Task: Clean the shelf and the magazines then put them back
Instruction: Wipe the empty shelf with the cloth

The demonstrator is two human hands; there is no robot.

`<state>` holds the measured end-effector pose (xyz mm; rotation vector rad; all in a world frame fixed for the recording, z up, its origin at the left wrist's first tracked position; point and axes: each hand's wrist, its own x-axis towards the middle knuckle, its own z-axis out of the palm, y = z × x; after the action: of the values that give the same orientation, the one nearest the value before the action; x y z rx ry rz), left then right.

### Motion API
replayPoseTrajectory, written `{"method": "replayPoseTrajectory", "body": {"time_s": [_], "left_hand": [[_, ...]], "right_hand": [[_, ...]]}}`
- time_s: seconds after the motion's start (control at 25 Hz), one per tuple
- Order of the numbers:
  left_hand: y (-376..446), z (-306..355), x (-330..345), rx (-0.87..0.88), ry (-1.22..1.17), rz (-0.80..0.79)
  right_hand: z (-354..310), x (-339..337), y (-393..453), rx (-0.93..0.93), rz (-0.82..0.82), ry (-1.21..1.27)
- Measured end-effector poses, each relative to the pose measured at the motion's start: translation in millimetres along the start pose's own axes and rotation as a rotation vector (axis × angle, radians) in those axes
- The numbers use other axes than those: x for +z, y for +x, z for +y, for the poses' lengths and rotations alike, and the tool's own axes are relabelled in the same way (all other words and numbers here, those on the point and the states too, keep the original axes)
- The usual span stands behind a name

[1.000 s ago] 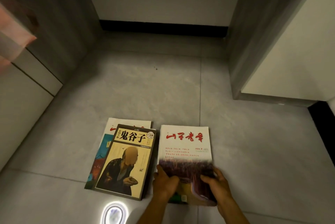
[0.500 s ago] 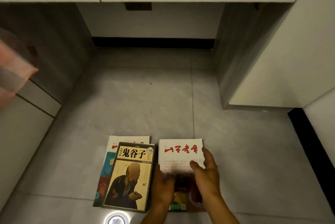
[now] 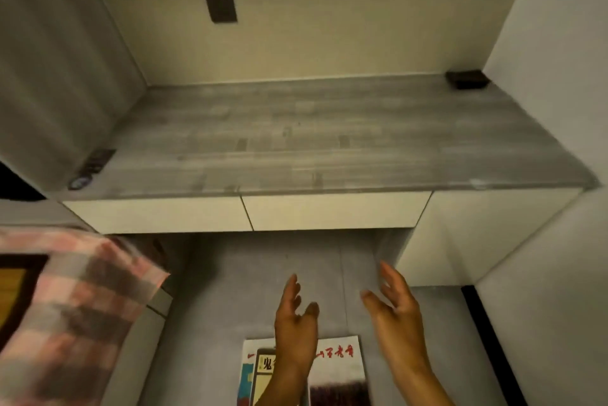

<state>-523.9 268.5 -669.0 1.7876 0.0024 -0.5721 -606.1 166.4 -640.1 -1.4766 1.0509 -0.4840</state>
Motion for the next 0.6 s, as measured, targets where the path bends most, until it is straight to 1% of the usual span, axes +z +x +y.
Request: {"method": "replayPoseTrajectory", "body": {"time_s": [0.12, 0.28, 0.44, 0.6], "left_hand": [[-42.2, 120.7, -17.9, 0.081, -0.018, -0.079], [-86.3, 227.5, -44.4, 0.190, -0.063, -0.172], [-110.5, 294.2, -71.4, 0.268, -0.130, -0.219], [-121.1, 326.3, -81.8, 0.326, -0.148, -0.286]], "right_hand": [[-122.0, -32.3, -31.0, -0.066, -0.013, 0.048], [-233.4, -53.9, -66.4, -0.166, -0.032, 0.020], [-304.4, -71.5, -92.4, -0.238, 0.035, -0.016], [-329.0, -89.1, -109.3, -0.275, 0.118, -0.013]]}}
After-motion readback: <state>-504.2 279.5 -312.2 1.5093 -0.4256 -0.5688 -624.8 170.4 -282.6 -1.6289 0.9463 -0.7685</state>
